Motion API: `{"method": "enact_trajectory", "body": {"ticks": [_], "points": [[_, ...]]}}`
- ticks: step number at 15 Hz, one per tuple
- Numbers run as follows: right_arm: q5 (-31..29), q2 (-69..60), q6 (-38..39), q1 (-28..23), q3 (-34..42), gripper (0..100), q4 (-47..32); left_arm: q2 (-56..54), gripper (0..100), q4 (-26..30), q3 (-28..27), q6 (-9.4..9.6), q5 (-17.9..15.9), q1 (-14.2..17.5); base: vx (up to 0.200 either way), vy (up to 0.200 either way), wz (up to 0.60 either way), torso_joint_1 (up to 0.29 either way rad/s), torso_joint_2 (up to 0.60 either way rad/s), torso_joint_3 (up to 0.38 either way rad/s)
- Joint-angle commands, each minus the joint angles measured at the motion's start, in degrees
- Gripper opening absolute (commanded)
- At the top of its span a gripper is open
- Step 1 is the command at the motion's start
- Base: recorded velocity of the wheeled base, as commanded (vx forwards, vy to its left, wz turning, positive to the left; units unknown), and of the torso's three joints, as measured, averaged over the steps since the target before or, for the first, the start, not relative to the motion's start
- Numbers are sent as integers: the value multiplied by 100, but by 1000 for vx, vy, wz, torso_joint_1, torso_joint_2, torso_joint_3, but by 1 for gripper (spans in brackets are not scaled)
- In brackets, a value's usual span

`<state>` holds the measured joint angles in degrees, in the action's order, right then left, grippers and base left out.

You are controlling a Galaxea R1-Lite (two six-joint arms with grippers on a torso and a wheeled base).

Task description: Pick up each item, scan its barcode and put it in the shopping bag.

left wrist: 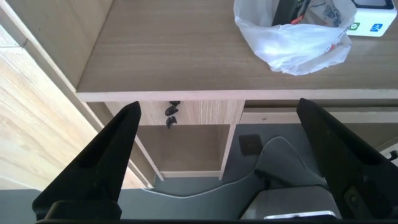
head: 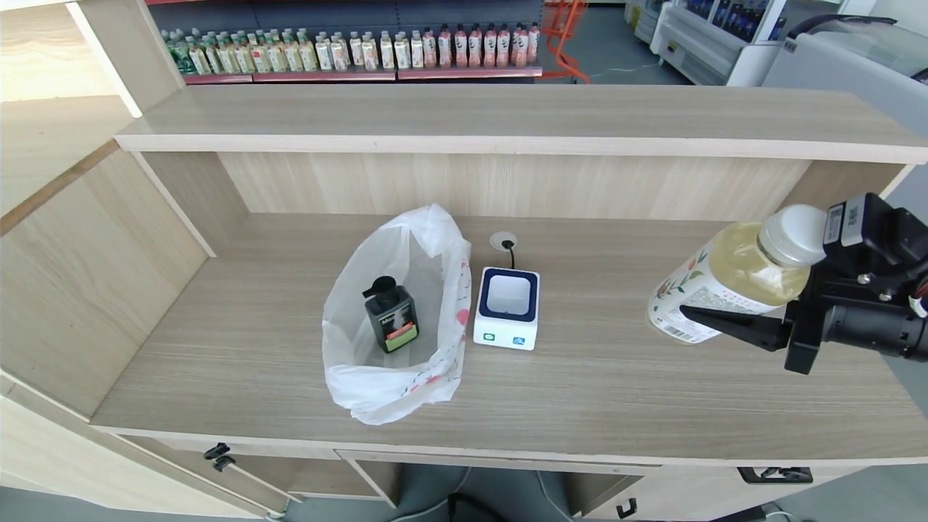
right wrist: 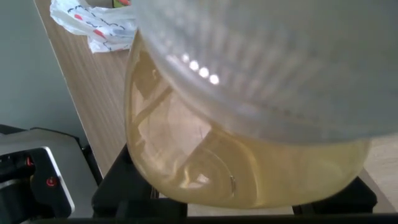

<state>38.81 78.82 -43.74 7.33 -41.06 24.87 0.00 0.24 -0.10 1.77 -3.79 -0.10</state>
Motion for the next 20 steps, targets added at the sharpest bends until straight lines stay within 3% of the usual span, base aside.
{"method": "enact_trajectory", "body": {"ticks": [1, 7, 11, 20], "points": [[3, 28, -3, 6, 10, 0, 0, 0, 100, 2, 1, -1, 1, 1, 0, 0, 0, 0, 0, 0], [12, 124, -12, 6, 54, 0, 9, 0, 100, 2, 1, -1, 1, 1, 0, 0, 0, 0, 0, 0], [12, 133, -3, 58, 36, 0, 9, 0, 100, 2, 1, -1, 1, 1, 200, 0, 0, -6, -1, 6], [-6, 441, -47, 568, -131, 0, 106, 9, 100, 2, 1, -1, 1, 1, 0, 0, 0, 0, 0, 0]]}}
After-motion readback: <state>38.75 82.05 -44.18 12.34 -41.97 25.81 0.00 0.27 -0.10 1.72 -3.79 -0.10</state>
